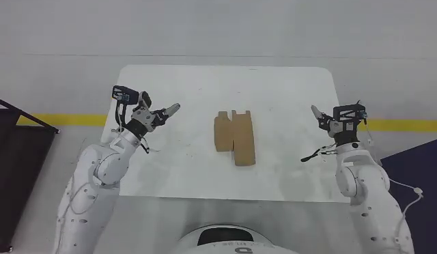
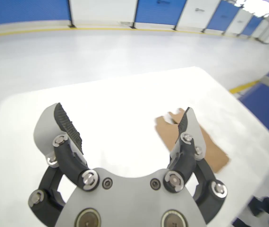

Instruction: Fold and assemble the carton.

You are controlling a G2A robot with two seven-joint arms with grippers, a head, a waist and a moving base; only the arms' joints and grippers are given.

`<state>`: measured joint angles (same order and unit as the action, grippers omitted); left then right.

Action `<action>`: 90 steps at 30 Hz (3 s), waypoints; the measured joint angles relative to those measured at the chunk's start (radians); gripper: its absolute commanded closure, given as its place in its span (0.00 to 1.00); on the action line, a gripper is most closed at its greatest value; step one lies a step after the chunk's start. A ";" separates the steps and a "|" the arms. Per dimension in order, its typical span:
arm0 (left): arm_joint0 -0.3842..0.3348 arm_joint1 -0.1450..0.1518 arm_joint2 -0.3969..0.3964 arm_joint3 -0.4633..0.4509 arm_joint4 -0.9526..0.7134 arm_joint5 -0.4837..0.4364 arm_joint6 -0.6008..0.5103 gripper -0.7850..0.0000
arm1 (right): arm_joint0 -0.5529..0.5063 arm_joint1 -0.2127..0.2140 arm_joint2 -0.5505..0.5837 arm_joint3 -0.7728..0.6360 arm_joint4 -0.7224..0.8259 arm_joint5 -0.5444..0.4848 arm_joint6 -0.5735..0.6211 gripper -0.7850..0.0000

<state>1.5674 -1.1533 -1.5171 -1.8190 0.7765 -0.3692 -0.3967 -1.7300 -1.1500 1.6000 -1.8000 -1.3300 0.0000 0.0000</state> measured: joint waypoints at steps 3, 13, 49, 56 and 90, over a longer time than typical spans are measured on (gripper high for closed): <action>-0.051 0.000 0.044 0.030 -0.187 -0.027 -0.178 0.00 | 0.000 0.000 0.000 0.000 0.000 0.000 0.000 0.00; -0.139 -0.002 0.118 0.102 -0.497 0.039 -0.447 0.00 | 0.000 0.000 0.000 0.000 0.000 0.000 0.000 0.00; -0.543 -0.117 0.580 0.774 -0.734 0.125 -0.440 0.11 | 0.000 0.000 0.000 0.000 0.000 0.000 0.000 0.00; -0.565 -0.127 0.598 0.834 -0.732 0.126 -0.414 0.19 | 0.000 0.000 0.000 0.000 0.000 0.000 0.000 0.00; -0.508 -0.099 0.535 0.754 -0.693 0.144 -0.380 0.17 | 0.032 0.034 0.058 0.065 0.891 -0.572 0.702 0.00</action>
<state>1.0597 -1.2525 -0.9820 -1.0647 0.0836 -0.2248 -0.7767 -1.6983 -1.1164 1.6582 -1.7349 -0.4387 -0.5723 0.7016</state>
